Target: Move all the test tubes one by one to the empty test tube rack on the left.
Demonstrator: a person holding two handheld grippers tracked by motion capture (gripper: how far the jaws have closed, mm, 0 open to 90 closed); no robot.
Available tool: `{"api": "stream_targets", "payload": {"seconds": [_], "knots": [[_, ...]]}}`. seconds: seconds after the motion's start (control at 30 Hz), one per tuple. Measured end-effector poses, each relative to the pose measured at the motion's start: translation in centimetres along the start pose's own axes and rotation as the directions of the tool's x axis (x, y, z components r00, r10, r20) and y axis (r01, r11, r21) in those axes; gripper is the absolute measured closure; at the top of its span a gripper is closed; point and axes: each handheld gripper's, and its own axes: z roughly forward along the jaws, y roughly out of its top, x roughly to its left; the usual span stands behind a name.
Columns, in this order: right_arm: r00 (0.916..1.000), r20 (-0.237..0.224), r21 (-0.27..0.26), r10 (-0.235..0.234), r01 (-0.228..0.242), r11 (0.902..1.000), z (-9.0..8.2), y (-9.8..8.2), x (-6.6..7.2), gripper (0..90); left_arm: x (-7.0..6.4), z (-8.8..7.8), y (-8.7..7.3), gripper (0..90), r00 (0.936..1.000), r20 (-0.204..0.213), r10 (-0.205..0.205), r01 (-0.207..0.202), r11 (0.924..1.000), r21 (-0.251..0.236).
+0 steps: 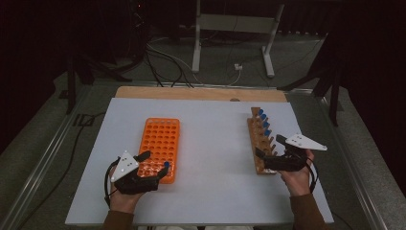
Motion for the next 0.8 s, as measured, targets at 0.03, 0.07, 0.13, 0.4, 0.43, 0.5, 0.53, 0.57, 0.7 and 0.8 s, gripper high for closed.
{"api": "stream_targets", "payload": {"seconds": [0.03,0.07,0.13,0.4,0.43,0.5,0.53,0.57,0.7,0.8], "knots": [[1.0,-0.001,0.002,0.0,0.0,1.0,0.0,0.0,0.0,0.0,0.1,-0.1,0.0,14.1,0.9999,-0.009,-0.005,0.005,1.0,-0.005],[1.0,-0.003,0.003,0.0,0.0,1.0,0.0,0.0,0.0,0.0,0.3,-0.1,0.1,10.6,0.9997,-0.021,-0.01,0.01,0.9999,-0.007],[1.0,-0.007,0.004,0.001,-0.001,1.0,0.1,0.0,0.1,0.0,0.6,-0.2,0.0,6.6,0.9992,-0.036,-0.02,0.02,0.9998,0.0],[1.0,0.003,0.0,-0.009,0.009,1.0,0.1,0.3,0.2,0.0,1.7,-0.4,-0.3,1.6,0.9932,-0.105,-0.049,0.049,0.9988,-0.003],[0.9999,0.008,0.0,-0.013,0.013,0.9999,0.1,0.4,0.1,0.0,1.9,-0.5,-0.4,3.2,0.9928,-0.106,-0.057,0.056,0.9984,-0.006],[0.9998,0.016,-0.004,-0.013,0.013,0.9999,0.1,0.7,-0.2,0.0,2.3,-0.6,-0.6,4.1,0.9907,-0.118,-0.067,0.067,0.9977,-0.002],[0.9998,0.017,-0.008,-0.015,0.015,0.9999,0.1,0.9,-0.4,0.0,2.4,-0.6,-0.7,4.7,0.9903,-0.119,-0.072,0.073,0.9973,0.004],[0.9997,0.02,-0.009,-0.017,0.017,0.9998,0.1,1.1,-0.6,0.0,2.6,-0.6,-0.7,5.3,0.9894,-0.124,-0.076,0.078,0.9969,0.009],[0.9994,0.03,-0.01,-0.016,0.016,0.9998,0.5,1.8,-1.2,1.4,2.8,-0.8,-0.8,7.0,0.9879,-0.131,-0.084,0.085,0.9964,0.002],[0.9989,0.042,0.009,-0.022,0.022,0.9997,1.1,2.0,-1.7,2.7,2.9,-0.9,-0.8,5.1,0.9846,-0.151,-0.088,0.088,0.9961,-0.008]]}}
